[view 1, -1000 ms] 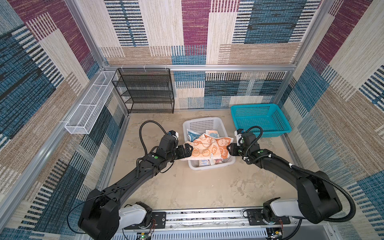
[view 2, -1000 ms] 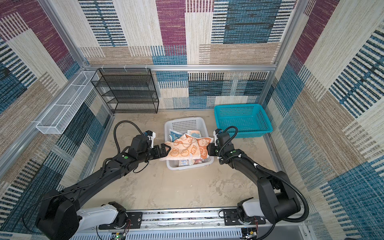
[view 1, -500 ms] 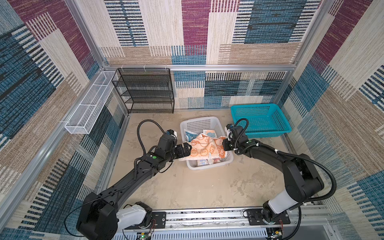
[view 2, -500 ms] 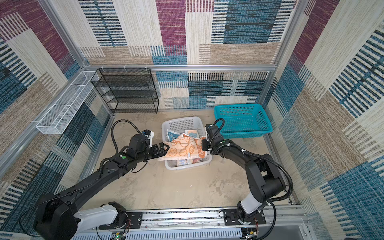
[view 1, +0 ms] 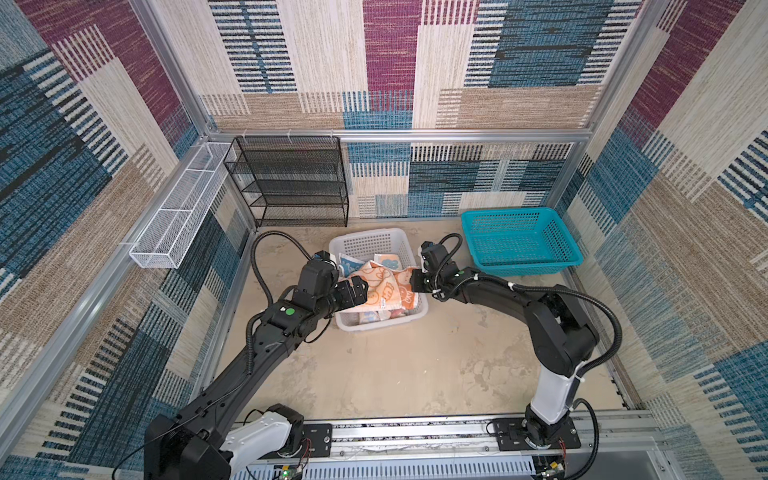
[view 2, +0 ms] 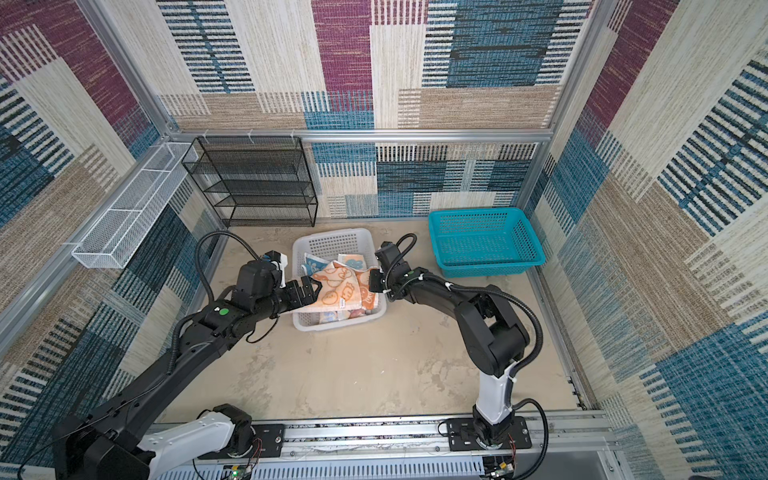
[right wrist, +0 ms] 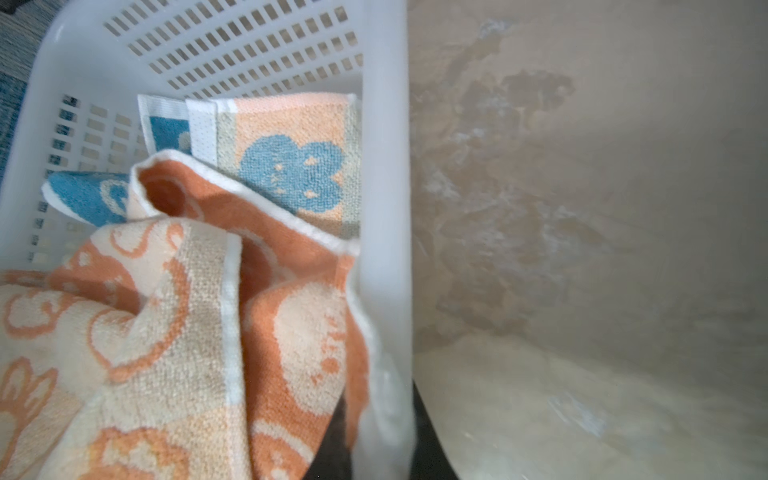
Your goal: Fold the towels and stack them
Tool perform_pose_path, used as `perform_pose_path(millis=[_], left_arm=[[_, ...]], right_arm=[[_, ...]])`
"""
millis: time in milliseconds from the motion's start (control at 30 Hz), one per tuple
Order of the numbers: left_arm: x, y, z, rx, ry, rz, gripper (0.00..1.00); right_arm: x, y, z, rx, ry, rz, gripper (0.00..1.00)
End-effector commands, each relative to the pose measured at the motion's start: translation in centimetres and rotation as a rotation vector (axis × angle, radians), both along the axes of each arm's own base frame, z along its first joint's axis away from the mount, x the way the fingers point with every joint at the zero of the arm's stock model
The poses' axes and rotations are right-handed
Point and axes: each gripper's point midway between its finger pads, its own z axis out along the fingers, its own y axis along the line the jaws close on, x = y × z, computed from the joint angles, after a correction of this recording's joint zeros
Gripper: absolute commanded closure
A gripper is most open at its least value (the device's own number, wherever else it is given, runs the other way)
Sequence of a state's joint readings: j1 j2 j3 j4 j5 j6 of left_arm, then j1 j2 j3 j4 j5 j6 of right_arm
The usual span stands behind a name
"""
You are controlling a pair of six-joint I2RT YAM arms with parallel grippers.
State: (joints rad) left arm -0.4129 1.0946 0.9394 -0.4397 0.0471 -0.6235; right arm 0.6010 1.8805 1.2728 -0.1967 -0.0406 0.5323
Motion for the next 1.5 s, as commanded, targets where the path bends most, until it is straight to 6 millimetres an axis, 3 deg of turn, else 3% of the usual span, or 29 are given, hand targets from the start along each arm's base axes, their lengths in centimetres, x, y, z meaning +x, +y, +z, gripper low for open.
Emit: perform_pose_path(millis=[0,233,400,467,533,667,867,1000,1100,1200,1333,1467], left_arm=[[-0.9,1.7,0.2,0.031,0.016,0.028,0.01],[-1.0,4.3,0.6,0.005,0.035,0.081,0.01],[-0.8,5.0,0.4,0.003,0.055,0.09,0.01],[-0.5,5.4,0.2,0.017,0.069,0.105,0.01],[-0.2,5.6,0.0,0.029,0.088,0.114,0.01],[0.7,5.6,-0.7,0.07,0.148,0.092,0.01],[2.6,4.3,-2.6,0.108,0.257,0.011,0.01],[3.9,3.7,-4.1,0.145,0.342,-0.039,0.01],[4.9,3.6,-5.5,0.185,0.388,-0.059,0.01],[5.5,3.6,-7.8,0.25,0.481,-0.09,0.0],[5.6,3.6,-10.2,0.314,0.567,-0.11,0.09],[5.8,4.1,-11.0,0.368,0.593,-0.106,0.29]], right_arm=[[1.2,2.1,0.0,0.067,0.028,-0.08,0.95],[2.3,8.8,-0.3,0.14,0.064,-0.018,0.92],[2.4,11.3,0.9,0.163,0.053,0.03,0.86],[2.3,11.8,1.1,0.171,0.053,0.055,0.78],[2.3,12.0,1.6,0.17,0.048,0.072,0.63],[2.8,11.5,3.8,0.144,-0.012,0.08,0.34],[3.3,9.1,9.0,0.135,-0.11,0.089,0.01],[3.0,5.2,12.3,0.15,-0.178,0.075,0.01],[2.1,2.6,13.1,0.124,-0.21,0.071,0.01],[1.4,0.8,12.7,0.087,-0.219,0.064,0.01],[0.4,0.3,11.2,0.079,-0.196,0.084,0.01],[-0.4,1.0,9.6,0.121,-0.156,0.118,0.01]])
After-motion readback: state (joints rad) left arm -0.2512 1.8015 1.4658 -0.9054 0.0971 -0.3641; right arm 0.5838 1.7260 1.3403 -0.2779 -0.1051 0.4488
